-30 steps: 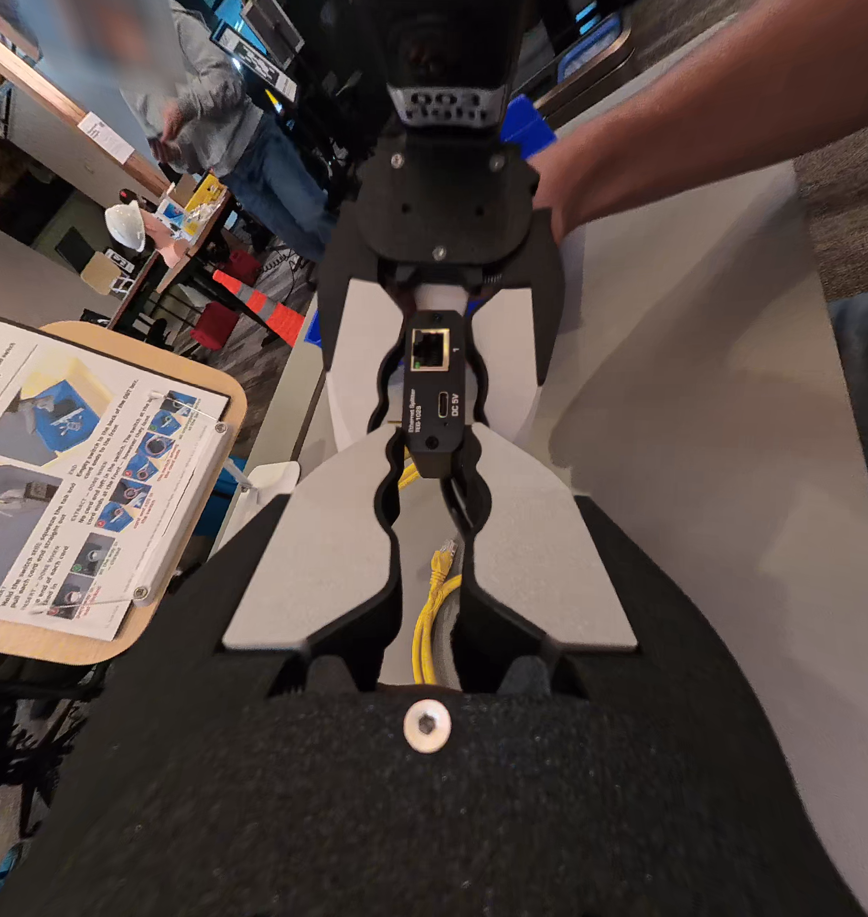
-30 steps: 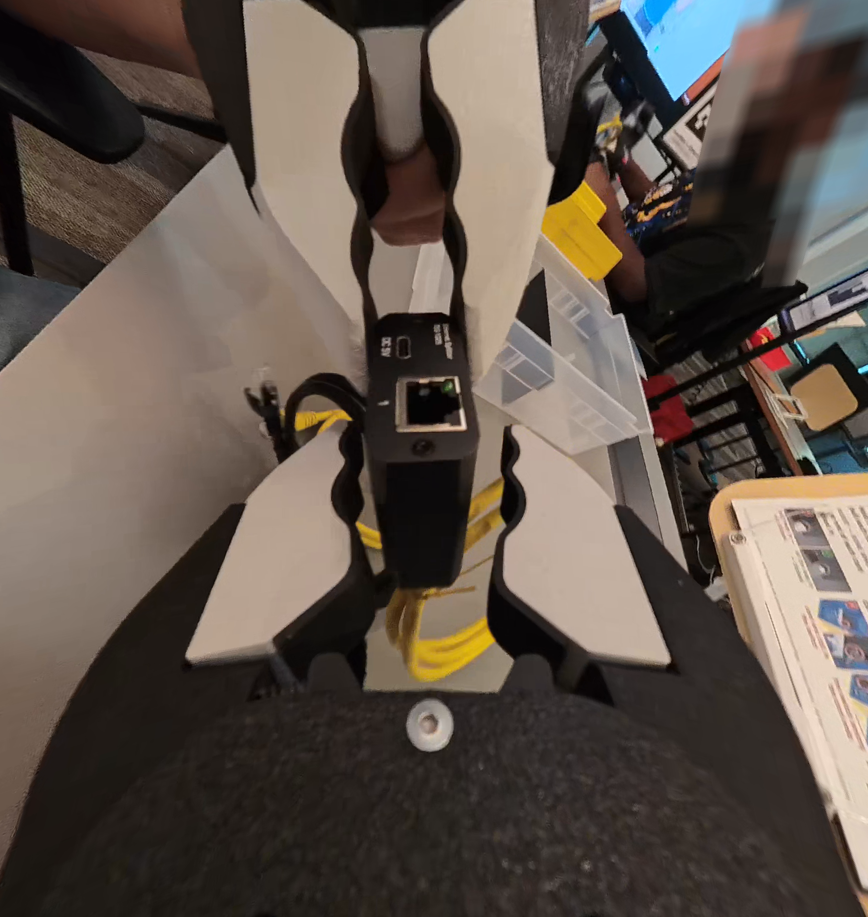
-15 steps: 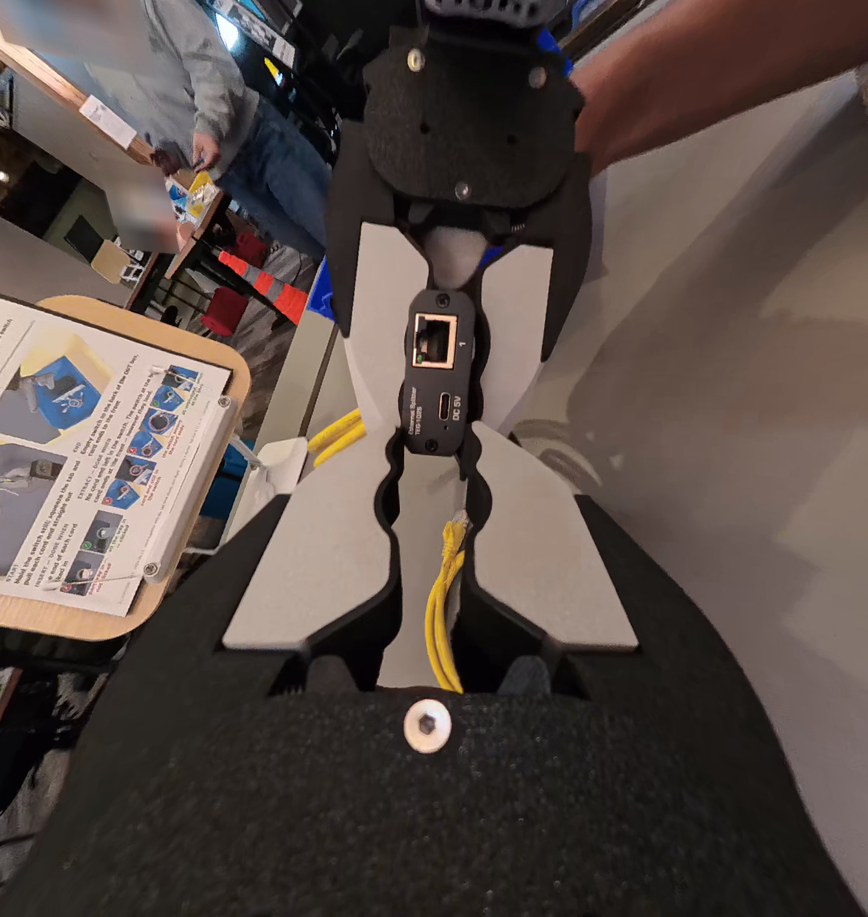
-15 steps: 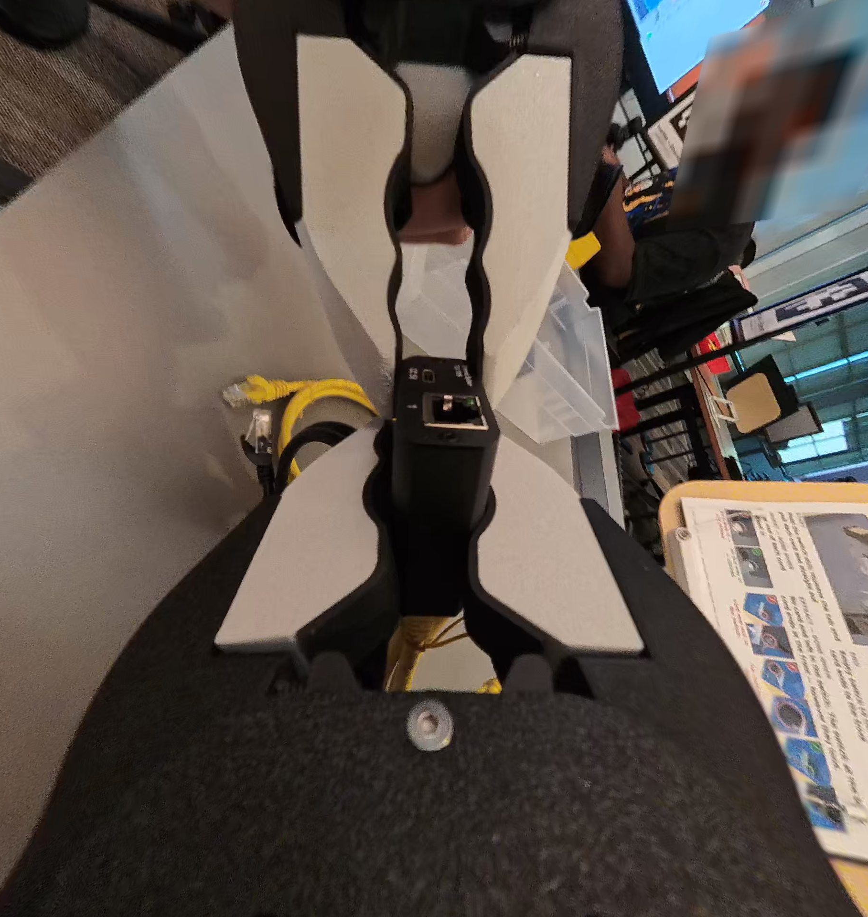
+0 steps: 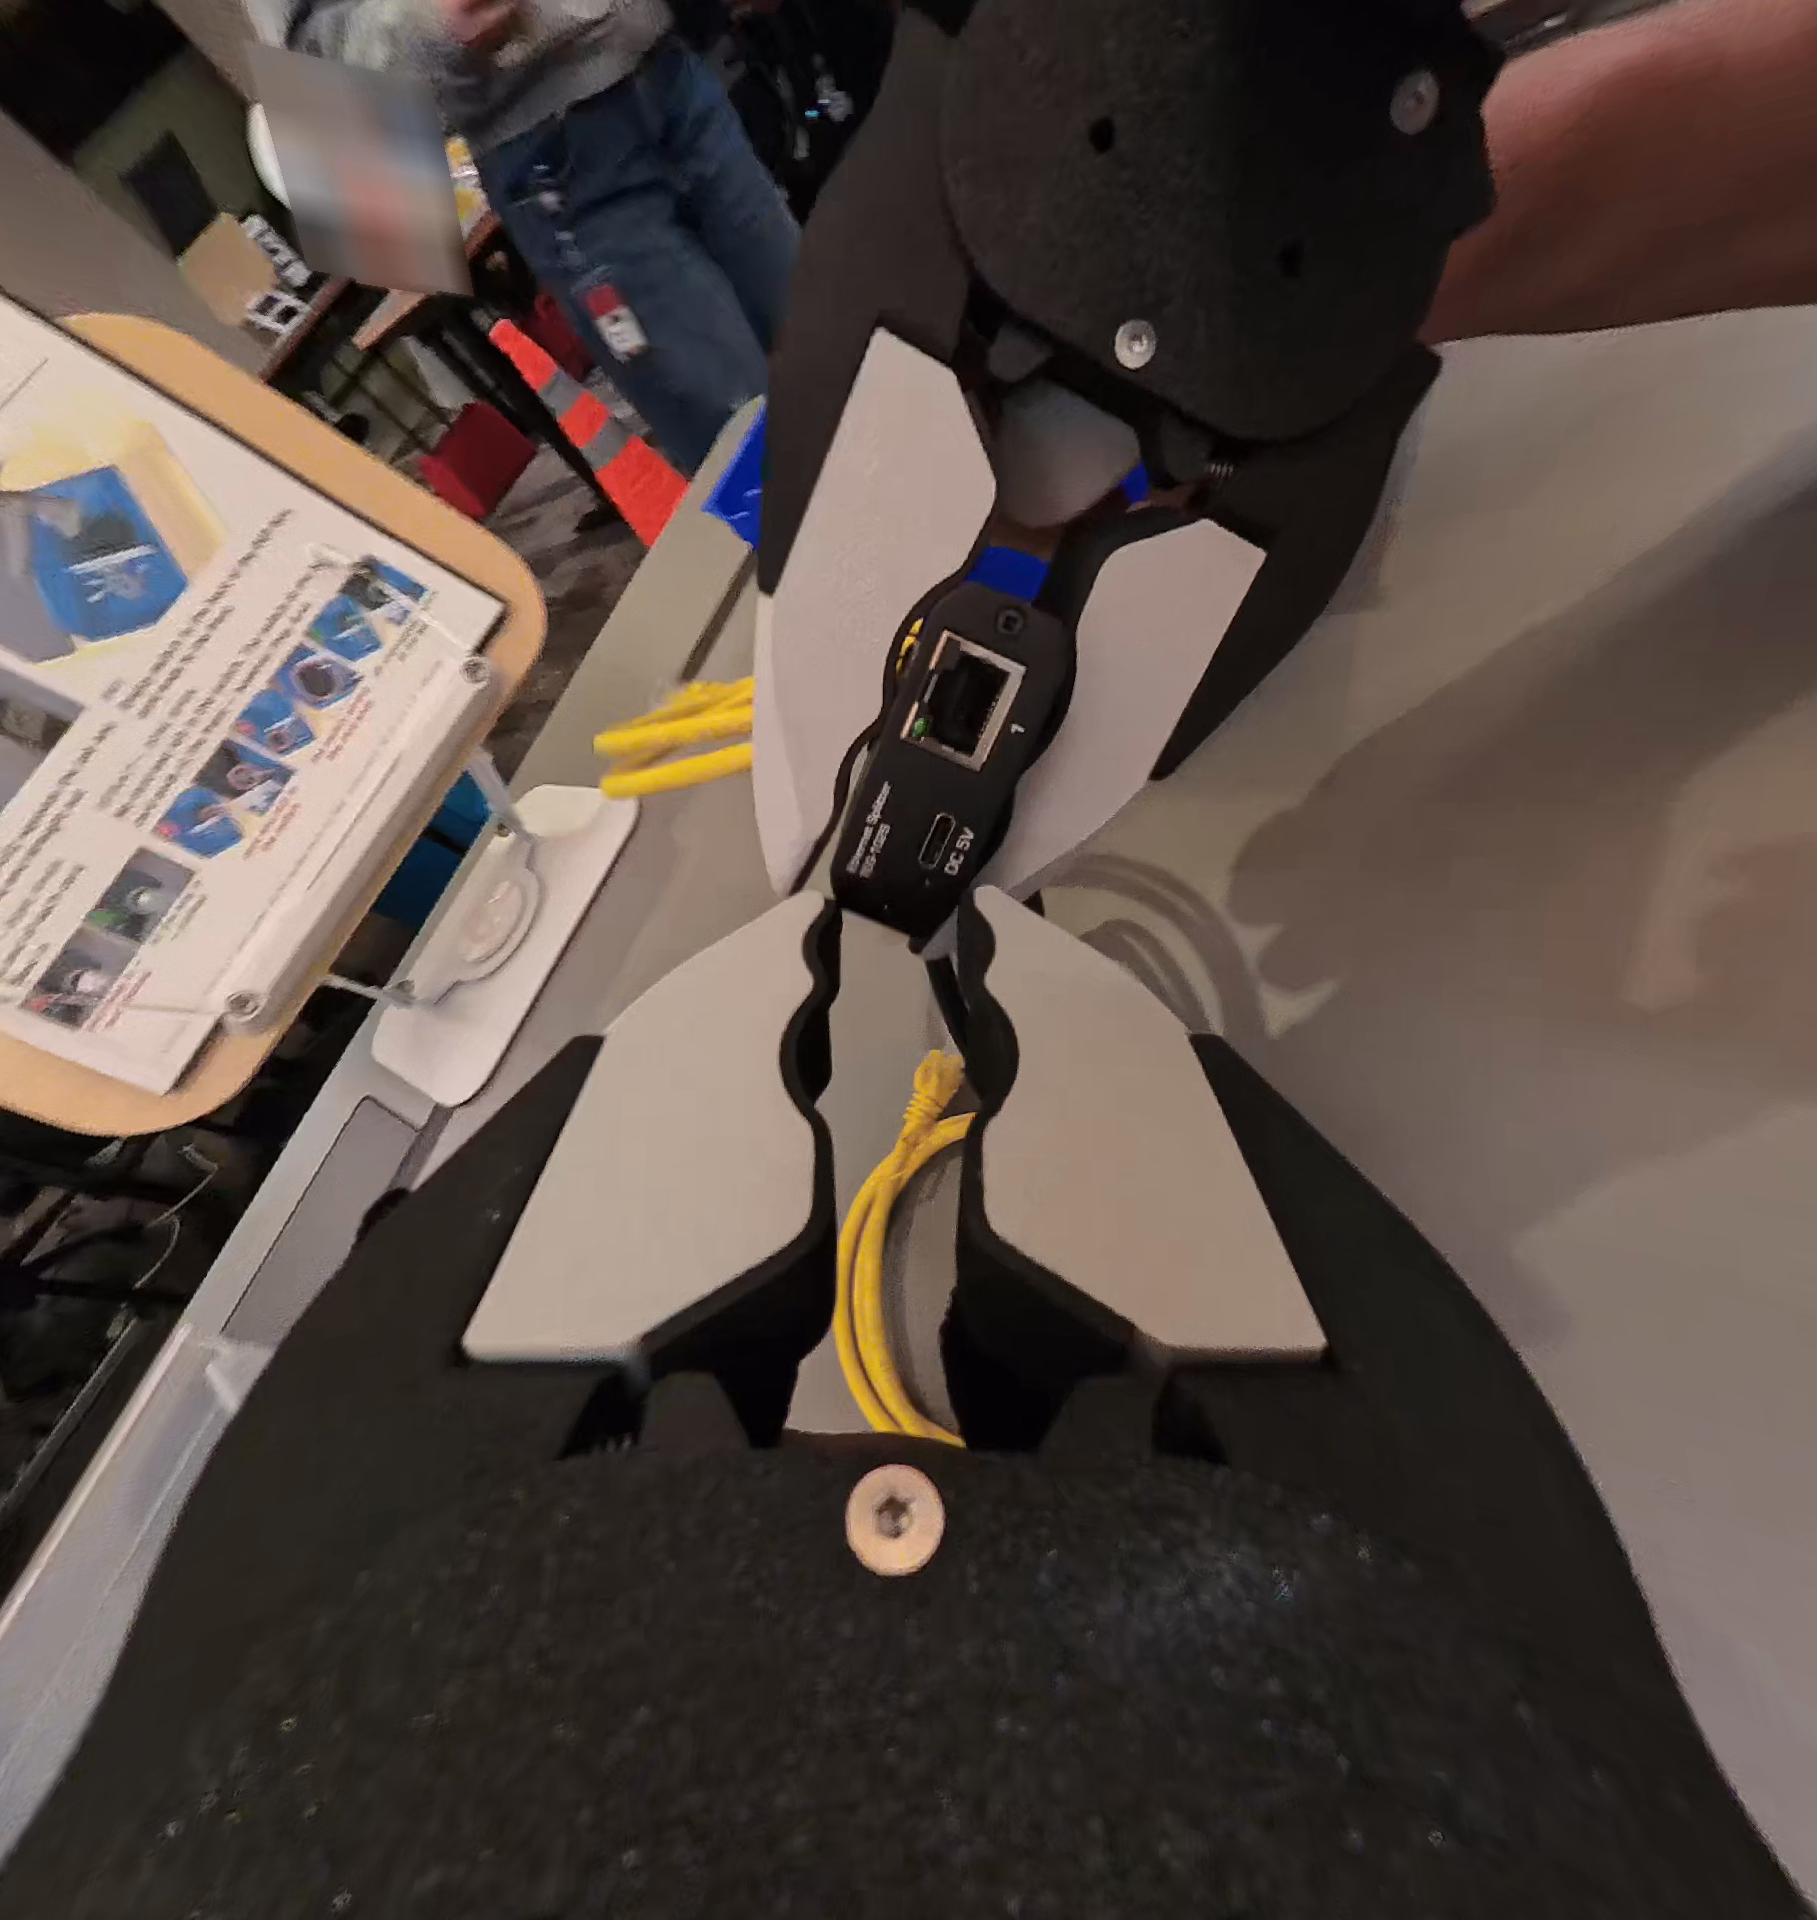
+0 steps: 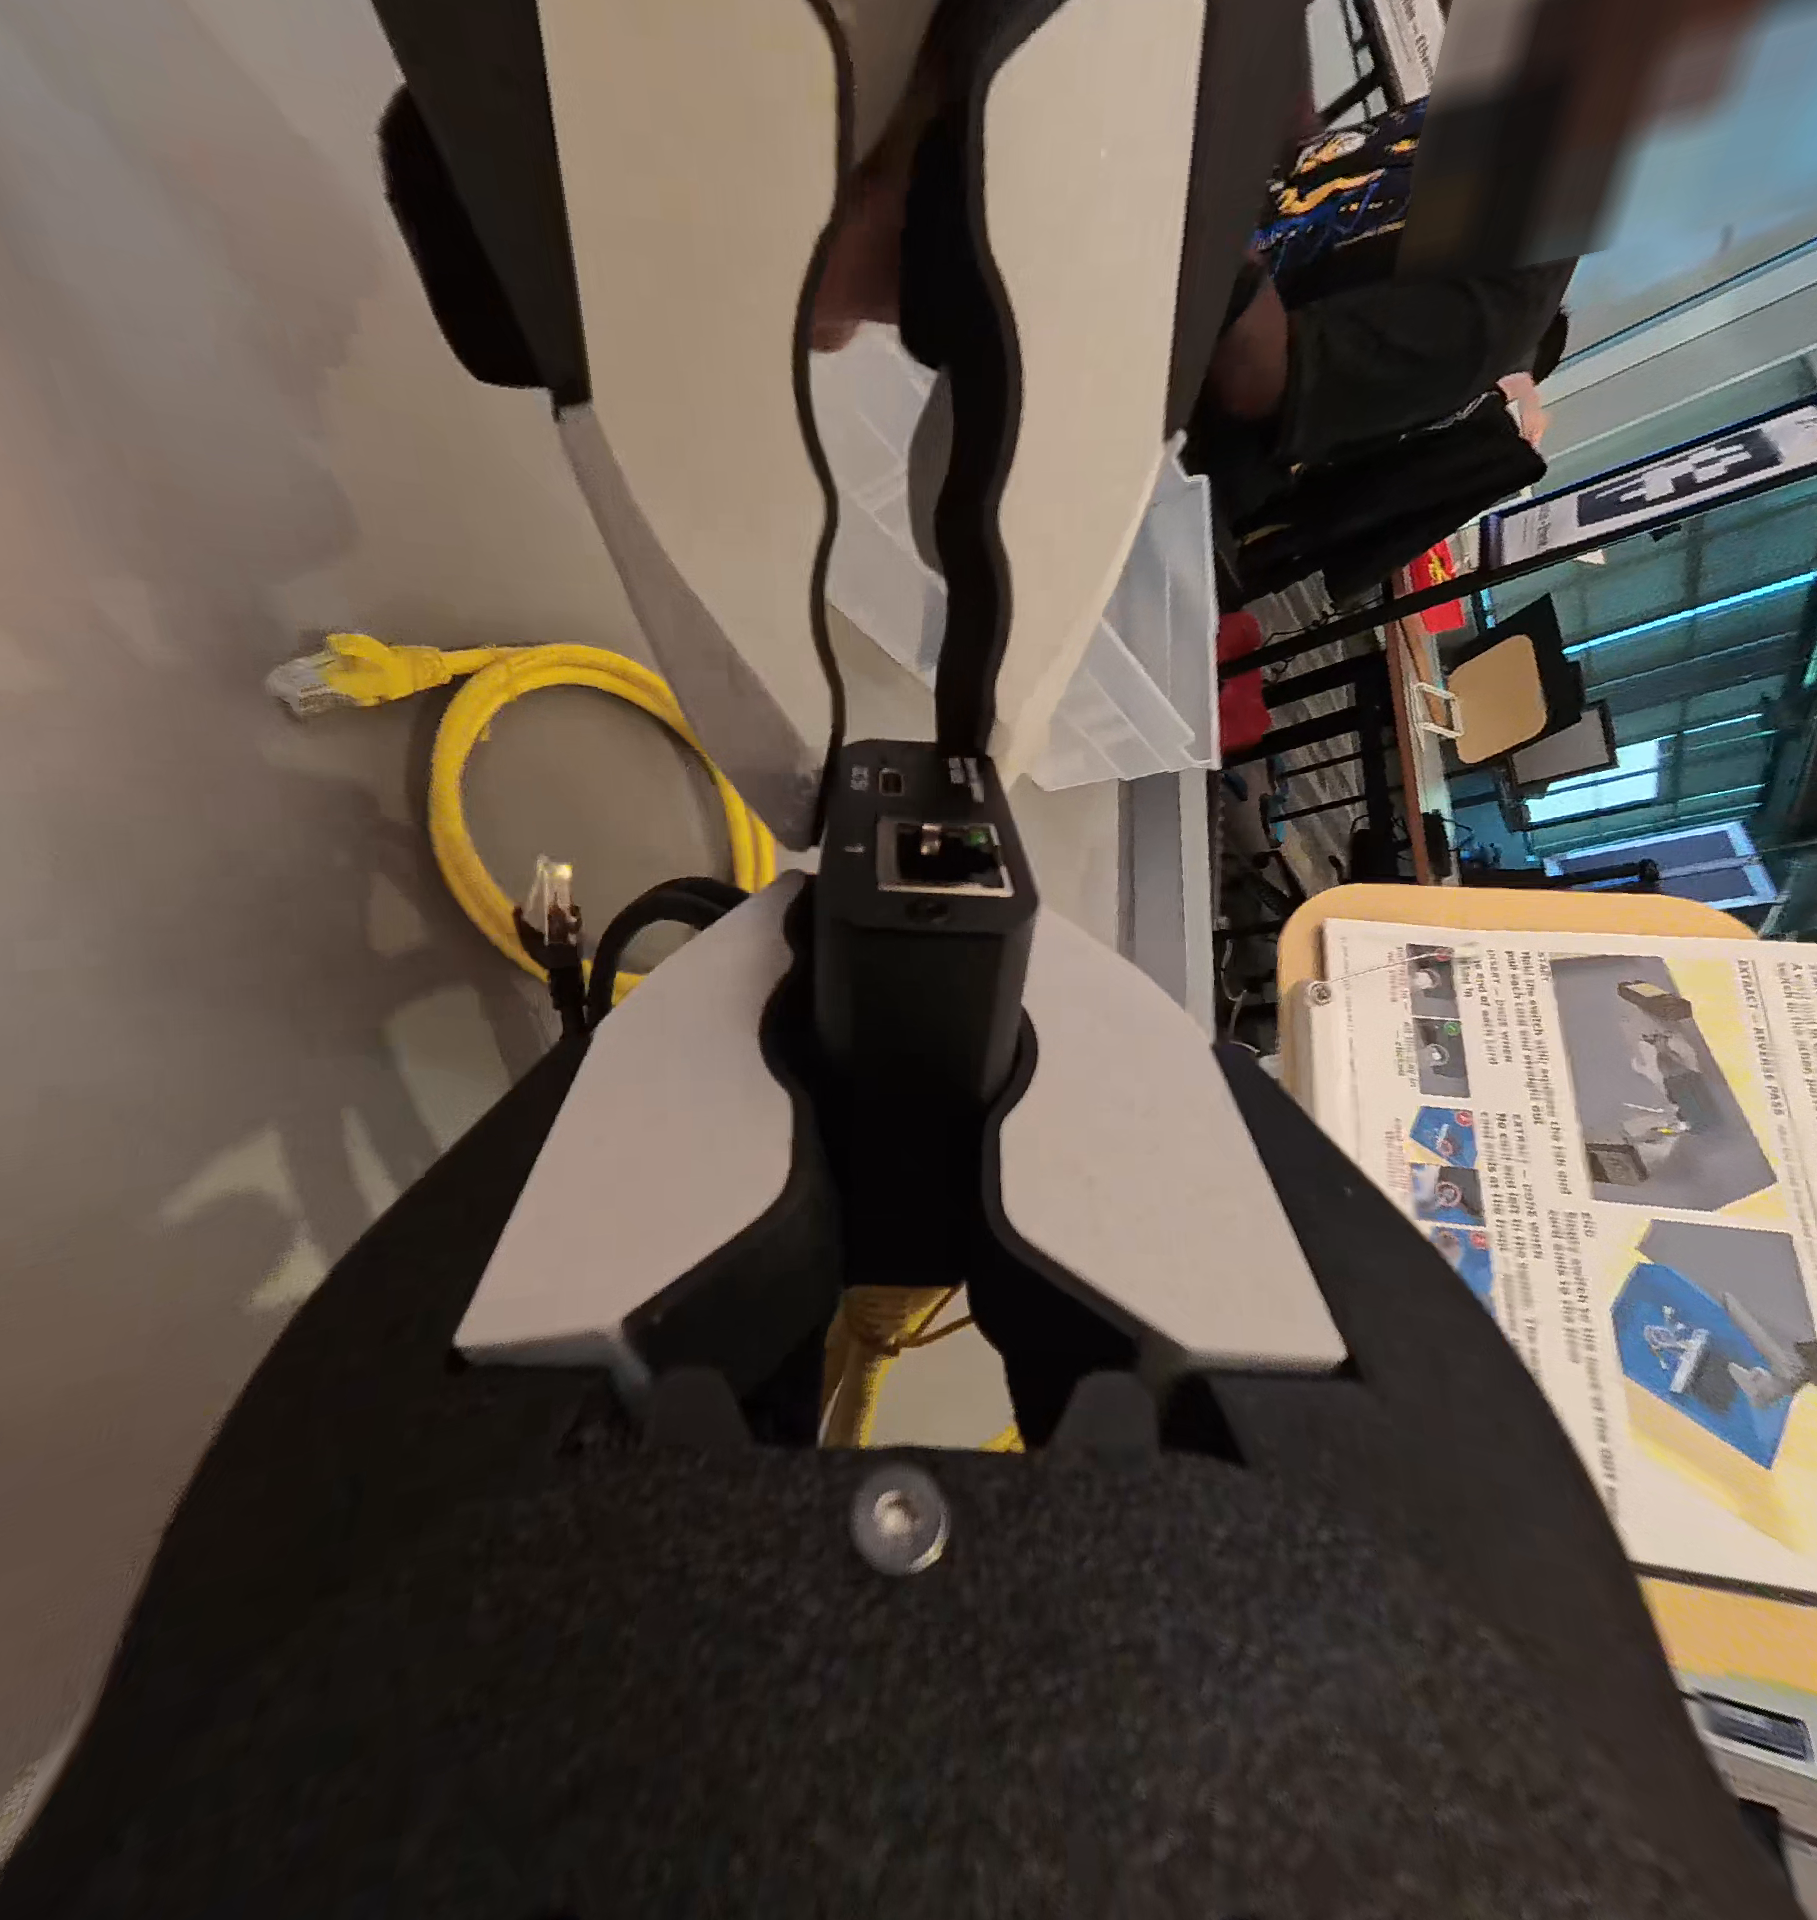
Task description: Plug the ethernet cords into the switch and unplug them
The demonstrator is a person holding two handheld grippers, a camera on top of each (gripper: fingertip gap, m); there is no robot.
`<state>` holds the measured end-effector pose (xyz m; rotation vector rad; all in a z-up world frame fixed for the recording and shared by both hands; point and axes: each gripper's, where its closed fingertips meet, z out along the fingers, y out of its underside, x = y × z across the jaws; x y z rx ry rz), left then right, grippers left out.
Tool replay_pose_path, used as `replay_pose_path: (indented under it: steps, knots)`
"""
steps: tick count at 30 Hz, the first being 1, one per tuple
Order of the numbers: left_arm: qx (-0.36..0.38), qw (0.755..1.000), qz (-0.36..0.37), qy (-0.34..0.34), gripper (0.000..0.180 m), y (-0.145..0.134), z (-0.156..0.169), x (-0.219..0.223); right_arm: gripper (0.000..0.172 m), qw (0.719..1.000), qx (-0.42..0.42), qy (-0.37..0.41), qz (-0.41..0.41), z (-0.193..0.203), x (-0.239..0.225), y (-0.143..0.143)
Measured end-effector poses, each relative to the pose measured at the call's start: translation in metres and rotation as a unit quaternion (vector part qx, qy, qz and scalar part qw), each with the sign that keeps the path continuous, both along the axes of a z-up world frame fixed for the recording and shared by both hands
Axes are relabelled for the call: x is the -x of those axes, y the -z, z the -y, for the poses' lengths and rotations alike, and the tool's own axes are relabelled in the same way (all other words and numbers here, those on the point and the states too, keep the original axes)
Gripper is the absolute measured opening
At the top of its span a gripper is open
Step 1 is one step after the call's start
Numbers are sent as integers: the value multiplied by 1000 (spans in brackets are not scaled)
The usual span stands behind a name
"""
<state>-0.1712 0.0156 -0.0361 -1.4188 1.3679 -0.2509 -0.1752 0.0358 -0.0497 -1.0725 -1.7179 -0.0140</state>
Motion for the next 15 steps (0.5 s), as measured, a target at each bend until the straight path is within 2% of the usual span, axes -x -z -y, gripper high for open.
replay_pose_path:
  steps: [1,3,4,7,8,9,12,15]
  knots:
    - [-4,1000,10,-15,18,-4,-3,4,26,1000,-10,2,0,-5,0,-3]
    - [4,998,45,-52,15,-13,-7,21,26,1000,-27,13,0,-19,-1,-9]
    - [33,995,61,-71,19,-12,-8,32,26,999,-33,19,-8,-27,-3,-13]
    - [193,970,111,-93,38,9,9,57,26,995,-69,37,-53,-47,-8,-21]
    - [225,963,112,-94,43,20,18,64,26,992,-90,50,-69,-54,-10,-22]
    - [233,963,97,-97,43,34,26,71,26,987,-113,71,-85,-60,-13,-22]
    - [204,975,-18,-88,42,80,48,90,26,973,-157,111,-127,-65,-20,-10]
    - [203,977,-50,-34,38,97,65,83,26,966,-166,121,-155,-62,-26,-1]
